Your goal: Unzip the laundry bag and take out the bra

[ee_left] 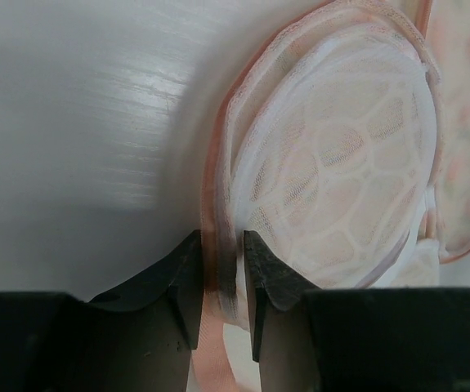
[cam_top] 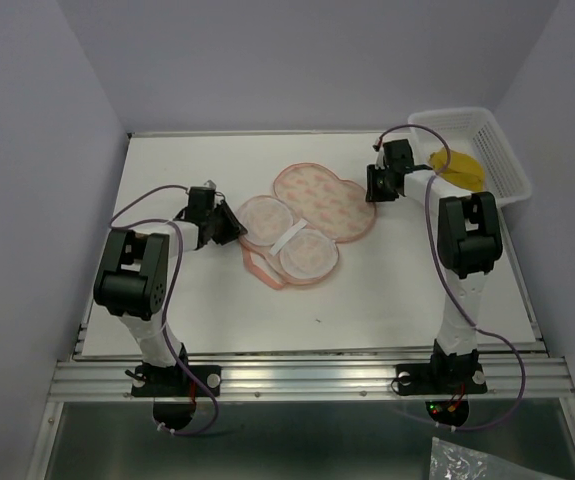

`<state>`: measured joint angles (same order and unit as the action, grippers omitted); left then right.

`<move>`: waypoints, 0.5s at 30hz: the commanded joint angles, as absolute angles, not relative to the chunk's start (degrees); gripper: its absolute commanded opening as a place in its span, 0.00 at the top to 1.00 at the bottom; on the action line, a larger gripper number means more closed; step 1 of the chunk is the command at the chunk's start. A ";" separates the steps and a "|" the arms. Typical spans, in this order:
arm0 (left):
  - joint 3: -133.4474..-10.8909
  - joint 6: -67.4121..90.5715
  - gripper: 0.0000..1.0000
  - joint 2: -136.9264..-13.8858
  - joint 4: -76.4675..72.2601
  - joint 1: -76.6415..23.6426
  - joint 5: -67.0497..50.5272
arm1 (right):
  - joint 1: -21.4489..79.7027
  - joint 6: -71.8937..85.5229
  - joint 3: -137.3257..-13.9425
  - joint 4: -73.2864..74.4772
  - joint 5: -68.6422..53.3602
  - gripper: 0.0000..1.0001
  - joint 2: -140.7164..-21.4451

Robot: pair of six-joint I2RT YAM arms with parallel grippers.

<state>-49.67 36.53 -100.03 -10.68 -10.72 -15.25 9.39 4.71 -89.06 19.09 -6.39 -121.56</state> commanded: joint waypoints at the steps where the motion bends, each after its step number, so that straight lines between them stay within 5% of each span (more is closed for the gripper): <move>1: -52.38 36.47 0.65 -100.72 -10.55 -11.25 -15.12 | 10.20 2.90 -87.63 18.98 -3.60 0.76 -120.85; 8: -55.54 36.21 0.69 -101.95 -10.28 -11.34 -15.03 | 11.95 0.62 -87.45 18.20 3.95 0.97 -114.54; 15: -59.41 35.42 0.69 -103.18 -8.88 -11.34 -14.24 | 19.24 -6.14 -80.08 10.82 11.15 0.99 -103.99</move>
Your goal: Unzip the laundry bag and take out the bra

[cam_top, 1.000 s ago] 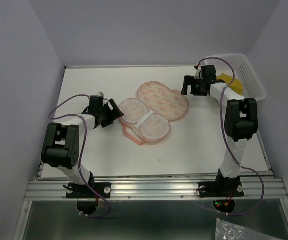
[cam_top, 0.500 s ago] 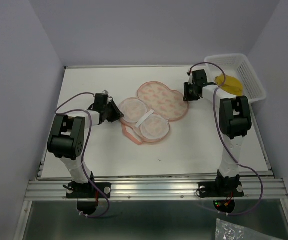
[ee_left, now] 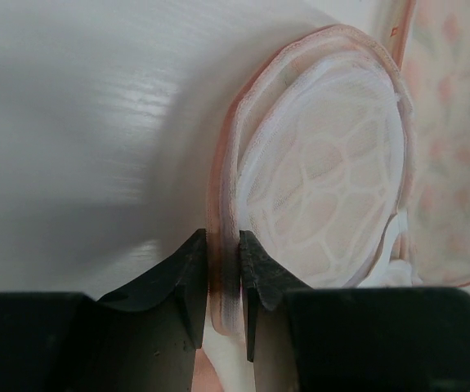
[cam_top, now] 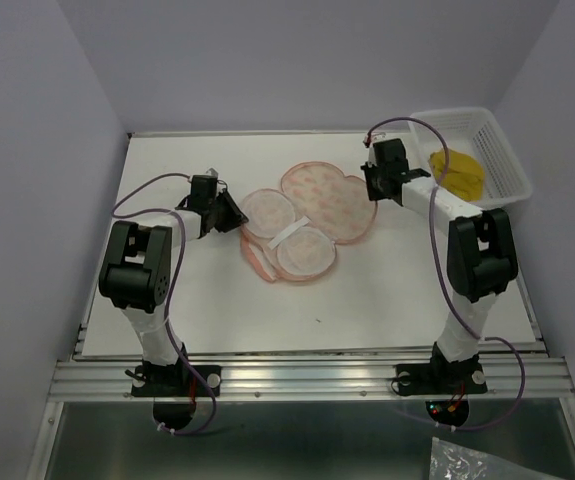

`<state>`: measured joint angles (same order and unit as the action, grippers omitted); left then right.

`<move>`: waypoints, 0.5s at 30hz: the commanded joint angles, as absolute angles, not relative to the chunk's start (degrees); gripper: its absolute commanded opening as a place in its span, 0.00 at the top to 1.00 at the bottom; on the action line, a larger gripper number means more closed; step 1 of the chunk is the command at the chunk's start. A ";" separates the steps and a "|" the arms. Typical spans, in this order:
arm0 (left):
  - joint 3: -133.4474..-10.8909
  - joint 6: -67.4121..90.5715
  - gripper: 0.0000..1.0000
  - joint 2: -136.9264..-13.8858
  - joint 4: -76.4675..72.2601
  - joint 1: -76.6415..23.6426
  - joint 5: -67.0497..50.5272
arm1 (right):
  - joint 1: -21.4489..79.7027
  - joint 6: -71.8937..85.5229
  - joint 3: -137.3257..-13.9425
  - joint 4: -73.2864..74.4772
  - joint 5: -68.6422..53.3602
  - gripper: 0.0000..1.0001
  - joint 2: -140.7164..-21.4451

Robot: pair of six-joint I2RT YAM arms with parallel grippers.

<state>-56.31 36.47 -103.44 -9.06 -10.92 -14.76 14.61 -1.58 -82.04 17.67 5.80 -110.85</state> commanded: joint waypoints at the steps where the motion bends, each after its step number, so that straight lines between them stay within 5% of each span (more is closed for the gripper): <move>1: -59.85 35.42 0.69 -103.44 -8.88 -11.34 -14.24 | 21.60 -7.20 -79.20 9.68 12.29 0.99 -102.15; 9: -63.10 34.72 0.69 -106.96 -8.44 -11.34 -14.85 | 37.16 -13.53 -74.35 7.38 24.25 0.99 -97.47; 15: -67.93 34.01 0.69 -111.35 -7.82 -11.25 -14.77 | 46.31 -12.13 -76.28 7.73 20.05 0.99 -99.40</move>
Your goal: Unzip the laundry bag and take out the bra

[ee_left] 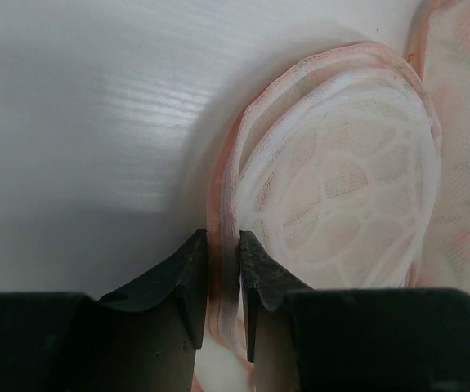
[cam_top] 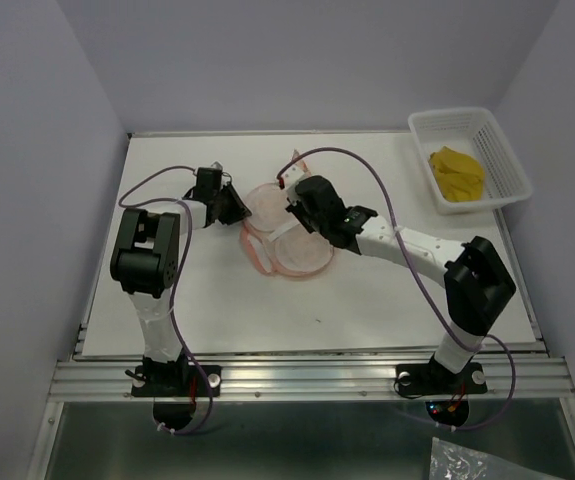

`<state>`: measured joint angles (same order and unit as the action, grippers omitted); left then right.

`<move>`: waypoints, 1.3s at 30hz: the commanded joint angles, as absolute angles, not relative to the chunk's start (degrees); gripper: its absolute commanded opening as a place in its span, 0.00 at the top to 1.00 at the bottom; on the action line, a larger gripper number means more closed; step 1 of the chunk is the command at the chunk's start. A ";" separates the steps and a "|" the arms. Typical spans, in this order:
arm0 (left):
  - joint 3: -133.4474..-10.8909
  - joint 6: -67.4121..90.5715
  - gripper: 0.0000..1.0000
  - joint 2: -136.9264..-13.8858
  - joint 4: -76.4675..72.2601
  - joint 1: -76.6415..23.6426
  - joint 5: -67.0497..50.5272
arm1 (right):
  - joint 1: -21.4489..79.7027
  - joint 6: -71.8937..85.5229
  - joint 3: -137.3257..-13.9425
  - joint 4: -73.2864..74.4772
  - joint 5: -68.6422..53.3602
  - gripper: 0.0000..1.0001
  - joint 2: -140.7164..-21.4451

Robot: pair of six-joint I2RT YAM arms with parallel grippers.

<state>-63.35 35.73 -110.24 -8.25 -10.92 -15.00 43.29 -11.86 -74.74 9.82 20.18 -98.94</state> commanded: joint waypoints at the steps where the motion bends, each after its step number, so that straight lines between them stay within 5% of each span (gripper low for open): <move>1: -69.16 34.01 0.69 -112.31 -7.82 -11.25 -14.77 | 46.93 -11.08 -77.51 8.34 18.82 0.99 -99.84; 22: -76.99 34.45 0.59 -116.55 -5.89 -10.02 -16.52 | 49.83 -2.03 -88.06 13.27 -1.58 0.94 -112.85; 24: -76.90 34.19 0.50 -115.76 -5.63 -9.58 -16.09 | 49.83 -1.58 -88.42 13.27 -2.19 0.85 -113.11; 28: -75.77 34.28 0.34 -113.65 -3.69 -7.74 -15.47 | 49.83 -0.79 -89.65 13.53 -1.59 0.45 -113.38; 31: -74.62 33.93 0.24 -110.66 -2.90 -6.86 -14.51 | 49.83 -1.14 -91.23 14.50 -2.37 0.39 -112.59; 32: -74.71 33.84 0.07 -109.87 -1.07 -6.68 -13.46 | 49.83 -0.97 -91.49 14.50 -2.98 0.37 -112.07; 36: -74.62 33.57 0.07 -104.78 2.90 -4.49 -8.53 | 49.83 -0.26 -90.53 14.50 -0.80 0.22 -107.94; 39: -73.57 34.27 0.05 -98.72 5.26 -3.52 -3.80 | 46.95 4.63 -87.99 14.33 3.16 0.00 -103.20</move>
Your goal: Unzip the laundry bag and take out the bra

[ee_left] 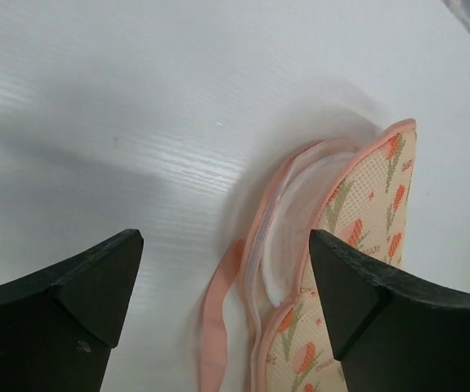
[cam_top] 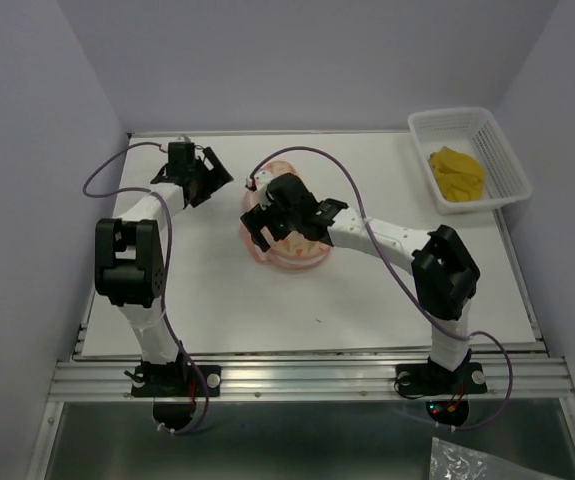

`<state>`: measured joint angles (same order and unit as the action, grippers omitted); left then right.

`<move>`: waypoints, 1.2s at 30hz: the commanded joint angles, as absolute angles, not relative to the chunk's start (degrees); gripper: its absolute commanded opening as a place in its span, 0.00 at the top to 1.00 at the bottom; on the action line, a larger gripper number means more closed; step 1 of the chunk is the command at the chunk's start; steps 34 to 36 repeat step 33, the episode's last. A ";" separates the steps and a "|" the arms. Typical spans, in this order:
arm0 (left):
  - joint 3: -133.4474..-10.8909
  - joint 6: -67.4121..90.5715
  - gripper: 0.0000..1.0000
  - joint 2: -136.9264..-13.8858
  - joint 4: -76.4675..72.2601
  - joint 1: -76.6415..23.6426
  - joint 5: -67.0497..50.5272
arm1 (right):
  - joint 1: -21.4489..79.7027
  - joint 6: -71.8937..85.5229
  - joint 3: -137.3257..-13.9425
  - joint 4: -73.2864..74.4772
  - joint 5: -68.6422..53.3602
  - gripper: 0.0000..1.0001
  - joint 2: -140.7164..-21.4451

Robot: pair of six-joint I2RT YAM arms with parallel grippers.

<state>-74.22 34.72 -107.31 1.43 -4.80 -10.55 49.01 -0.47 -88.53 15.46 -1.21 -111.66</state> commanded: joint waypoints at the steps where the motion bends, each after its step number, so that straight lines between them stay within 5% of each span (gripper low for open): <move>1: -73.48 34.28 0.01 -95.39 6.06 -3.43 -2.04 | 45.45 6.22 -86.06 14.24 3.60 0.00 -101.88; 14: -61.45 38.67 0.01 -72.35 12.39 -2.81 19.77 | 14.96 24.25 -57.76 11.60 26.23 0.00 -74.39; 20: -59.85 38.67 0.01 -67.60 13.01 -2.37 23.72 | 14.94 24.96 -52.56 10.11 40.50 0.00 -66.89; 36: -60.03 37.18 0.01 -64.69 12.66 -2.02 27.42 | 14.94 22.76 -53.44 9.58 38.67 0.00 -68.64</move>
